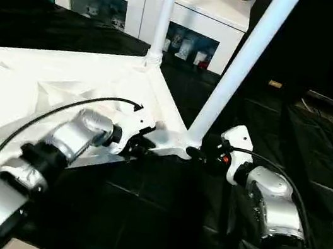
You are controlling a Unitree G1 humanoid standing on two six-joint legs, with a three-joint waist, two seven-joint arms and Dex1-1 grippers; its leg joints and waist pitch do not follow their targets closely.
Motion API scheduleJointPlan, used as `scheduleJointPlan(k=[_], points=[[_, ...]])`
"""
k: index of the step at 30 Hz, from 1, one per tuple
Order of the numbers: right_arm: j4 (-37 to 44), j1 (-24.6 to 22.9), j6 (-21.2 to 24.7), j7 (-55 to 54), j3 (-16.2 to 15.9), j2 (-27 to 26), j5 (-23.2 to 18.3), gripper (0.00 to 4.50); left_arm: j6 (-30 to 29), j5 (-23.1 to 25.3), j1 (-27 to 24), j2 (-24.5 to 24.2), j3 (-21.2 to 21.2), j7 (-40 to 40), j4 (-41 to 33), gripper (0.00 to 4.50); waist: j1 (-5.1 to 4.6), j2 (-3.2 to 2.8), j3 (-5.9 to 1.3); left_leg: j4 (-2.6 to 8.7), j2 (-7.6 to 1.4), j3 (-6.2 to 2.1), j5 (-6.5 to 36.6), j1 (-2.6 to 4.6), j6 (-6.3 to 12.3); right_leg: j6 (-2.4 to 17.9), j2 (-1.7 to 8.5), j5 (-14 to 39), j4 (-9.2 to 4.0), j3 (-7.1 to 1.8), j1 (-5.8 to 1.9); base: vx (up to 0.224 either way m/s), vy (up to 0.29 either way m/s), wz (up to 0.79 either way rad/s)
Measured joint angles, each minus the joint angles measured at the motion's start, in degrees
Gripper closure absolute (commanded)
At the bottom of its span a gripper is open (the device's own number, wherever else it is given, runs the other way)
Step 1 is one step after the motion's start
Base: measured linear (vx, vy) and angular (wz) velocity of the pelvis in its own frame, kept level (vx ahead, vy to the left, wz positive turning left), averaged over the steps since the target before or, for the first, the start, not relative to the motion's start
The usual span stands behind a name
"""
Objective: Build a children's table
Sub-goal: Rotate leg to tighten
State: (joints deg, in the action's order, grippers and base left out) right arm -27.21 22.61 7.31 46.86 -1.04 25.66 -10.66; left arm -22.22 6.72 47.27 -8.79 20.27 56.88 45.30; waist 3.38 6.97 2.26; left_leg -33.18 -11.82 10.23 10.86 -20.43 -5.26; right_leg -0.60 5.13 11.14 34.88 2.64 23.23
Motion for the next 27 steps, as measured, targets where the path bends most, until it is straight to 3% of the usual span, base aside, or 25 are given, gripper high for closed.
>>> scheduleJointPlan(k=[2, 6, 15, 27], points=[[0.0, 0.0, 0.0, 0.1, 0.0, 0.1, 0.1, 0.64, -0.2, 0.2, 0.1, 0.0, 0.2, 0.4, 0.0, 3.48, 0.01, -0.01, 0.00, 0.00, 0.00, 0.01, 0.0, 0.00, 0.03, 0.0, 0.00, 0.0, 0.00, 0.01, 0.00, 0.000, 0.000, 0.00], [0.0, 0.0, 0.0, 0.7, 0.0, 0.3, 0.2, 0.64, -0.2, 0.3, 0.3, 0.0, 0.3, 0.3, 0.2, 3.59, 0.02, -0.01, 0.00, 0.00, 0.00, 0.00, 0.0, 0.01, 0.03, 0.0, 0.00, 0.0, 0.00, 0.01, 0.00, 0.000, 0.000, 0.00], [-1.3, 0.3, -0.7, 0.9, -0.6, 1.1, 1.7, 0.64, 0.0, -0.3, 0.3, 0.0, -0.9, 0.1, 0.7, 4.42, 0.15, -0.01, 0.00, -0.01, 0.00, 0.00, 0.0, 0.02, 0.02, 0.0, 0.00, 0.0, 0.02, 0.01, -0.01, 0.000, 0.000, 0.00], [-2.1, 0.9, -2.3, 5.1, -2.7, 1.3, 2.3, 0.64, 1.3, 0.3, -2.9, -3.0, 2.8, 7.2, -5.2, 4.47, 1.54, -0.01, 0.00, -0.03, 0.00, 0.00, 0.0, 0.34, -0.03, 0.0, 0.03, 0.0, 0.05, 0.00, -0.14, 0.000, 0.000, 0.00]])
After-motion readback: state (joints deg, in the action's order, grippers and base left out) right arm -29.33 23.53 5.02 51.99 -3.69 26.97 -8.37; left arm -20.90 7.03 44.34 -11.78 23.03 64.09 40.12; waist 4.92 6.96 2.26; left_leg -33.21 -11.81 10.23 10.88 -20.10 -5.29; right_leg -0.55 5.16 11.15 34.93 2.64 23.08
